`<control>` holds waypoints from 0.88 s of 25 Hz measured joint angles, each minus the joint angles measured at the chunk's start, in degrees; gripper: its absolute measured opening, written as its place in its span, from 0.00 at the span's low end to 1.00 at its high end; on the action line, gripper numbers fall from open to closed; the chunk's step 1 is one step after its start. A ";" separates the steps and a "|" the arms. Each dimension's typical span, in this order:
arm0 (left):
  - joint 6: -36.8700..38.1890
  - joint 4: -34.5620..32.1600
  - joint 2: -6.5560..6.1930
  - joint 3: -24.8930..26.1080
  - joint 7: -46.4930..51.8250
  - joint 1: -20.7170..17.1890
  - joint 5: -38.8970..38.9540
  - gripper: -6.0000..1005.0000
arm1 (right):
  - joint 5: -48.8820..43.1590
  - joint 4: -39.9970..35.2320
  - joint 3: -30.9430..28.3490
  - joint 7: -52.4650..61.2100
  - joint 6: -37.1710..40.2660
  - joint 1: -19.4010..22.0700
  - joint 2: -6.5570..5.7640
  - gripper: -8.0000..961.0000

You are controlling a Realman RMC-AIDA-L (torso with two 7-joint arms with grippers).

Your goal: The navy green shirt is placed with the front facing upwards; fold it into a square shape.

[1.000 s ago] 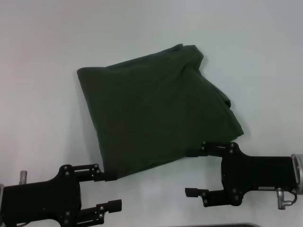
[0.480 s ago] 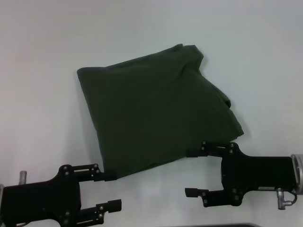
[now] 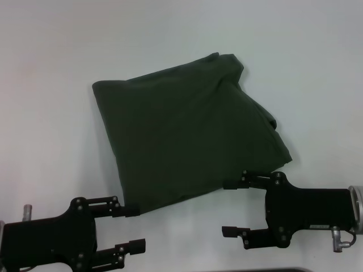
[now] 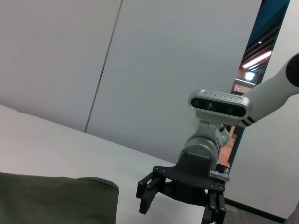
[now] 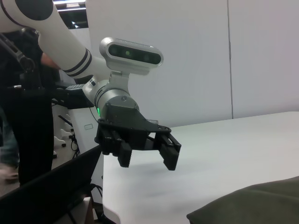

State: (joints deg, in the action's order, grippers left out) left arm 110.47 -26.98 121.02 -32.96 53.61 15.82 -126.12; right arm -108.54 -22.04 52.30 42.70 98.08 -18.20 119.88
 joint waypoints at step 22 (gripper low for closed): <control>-0.05 0.00 0.05 0.00 -0.26 0.00 0.31 0.58 | 0.00 0.68 0.18 -0.07 -0.27 -0.11 -0.09 0.87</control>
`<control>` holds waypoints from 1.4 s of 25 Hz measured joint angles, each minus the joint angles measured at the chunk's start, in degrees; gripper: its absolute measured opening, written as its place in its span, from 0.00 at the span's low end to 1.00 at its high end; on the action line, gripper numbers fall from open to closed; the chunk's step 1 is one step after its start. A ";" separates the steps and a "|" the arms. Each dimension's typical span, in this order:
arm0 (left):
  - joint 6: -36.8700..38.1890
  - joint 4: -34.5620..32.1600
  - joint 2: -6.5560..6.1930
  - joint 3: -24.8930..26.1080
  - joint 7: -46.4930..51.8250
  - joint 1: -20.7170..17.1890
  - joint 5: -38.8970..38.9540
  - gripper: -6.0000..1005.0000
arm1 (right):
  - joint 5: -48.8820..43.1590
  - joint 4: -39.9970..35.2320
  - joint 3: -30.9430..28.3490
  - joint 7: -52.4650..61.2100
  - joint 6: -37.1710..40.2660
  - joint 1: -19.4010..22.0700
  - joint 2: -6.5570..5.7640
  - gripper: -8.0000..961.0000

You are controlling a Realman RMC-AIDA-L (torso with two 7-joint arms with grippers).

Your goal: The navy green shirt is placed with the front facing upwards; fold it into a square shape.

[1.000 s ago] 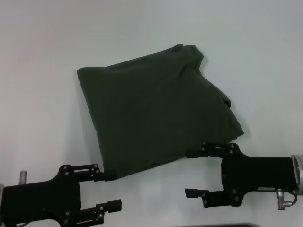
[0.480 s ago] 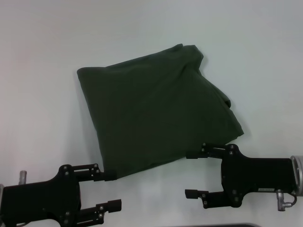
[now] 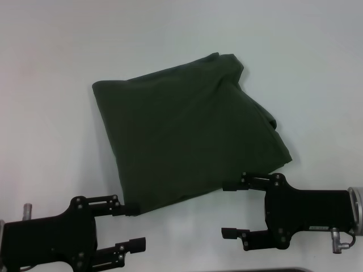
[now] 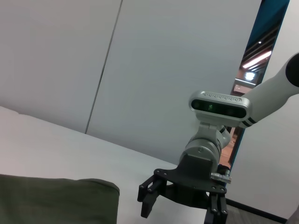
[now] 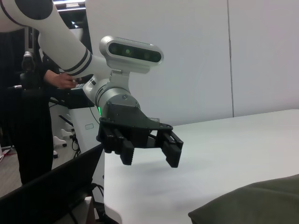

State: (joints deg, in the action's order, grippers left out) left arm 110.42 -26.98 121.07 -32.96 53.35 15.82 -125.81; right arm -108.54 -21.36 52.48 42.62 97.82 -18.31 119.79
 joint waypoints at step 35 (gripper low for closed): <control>0.14 0.00 0.13 0.04 0.26 0.09 0.13 0.58 | -0.09 0.00 0.10 0.02 0.00 -0.09 0.00 0.87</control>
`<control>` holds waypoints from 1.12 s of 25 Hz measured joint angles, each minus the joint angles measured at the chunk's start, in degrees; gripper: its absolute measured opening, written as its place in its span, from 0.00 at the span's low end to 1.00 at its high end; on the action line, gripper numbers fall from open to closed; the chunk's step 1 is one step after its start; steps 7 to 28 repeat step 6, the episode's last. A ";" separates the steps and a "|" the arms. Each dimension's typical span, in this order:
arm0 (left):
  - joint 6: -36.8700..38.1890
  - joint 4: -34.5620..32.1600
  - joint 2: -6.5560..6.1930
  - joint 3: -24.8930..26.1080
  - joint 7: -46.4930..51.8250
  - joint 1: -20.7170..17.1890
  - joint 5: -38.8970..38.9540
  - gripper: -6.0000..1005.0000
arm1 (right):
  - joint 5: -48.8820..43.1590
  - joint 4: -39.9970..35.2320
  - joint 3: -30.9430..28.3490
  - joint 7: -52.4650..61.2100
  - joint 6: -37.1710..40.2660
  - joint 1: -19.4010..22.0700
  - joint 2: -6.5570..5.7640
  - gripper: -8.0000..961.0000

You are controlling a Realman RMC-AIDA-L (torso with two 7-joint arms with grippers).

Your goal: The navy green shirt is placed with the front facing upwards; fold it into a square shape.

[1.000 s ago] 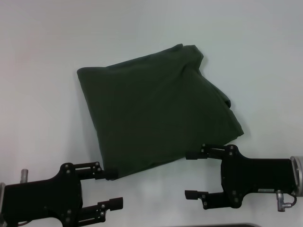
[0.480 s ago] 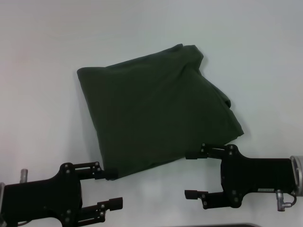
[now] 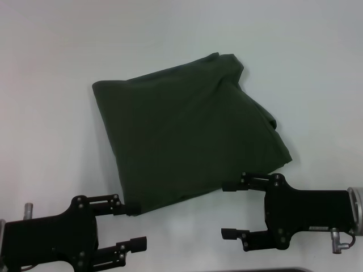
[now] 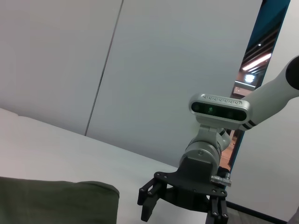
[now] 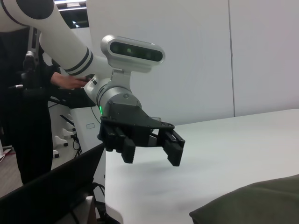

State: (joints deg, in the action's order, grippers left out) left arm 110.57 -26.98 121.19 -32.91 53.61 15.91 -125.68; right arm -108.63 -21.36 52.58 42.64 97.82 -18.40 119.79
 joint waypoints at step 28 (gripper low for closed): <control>0.00 0.00 0.00 0.04 0.00 0.00 0.00 0.58 | 0.00 0.00 0.57 0.07 0.00 -0.05 0.00 0.87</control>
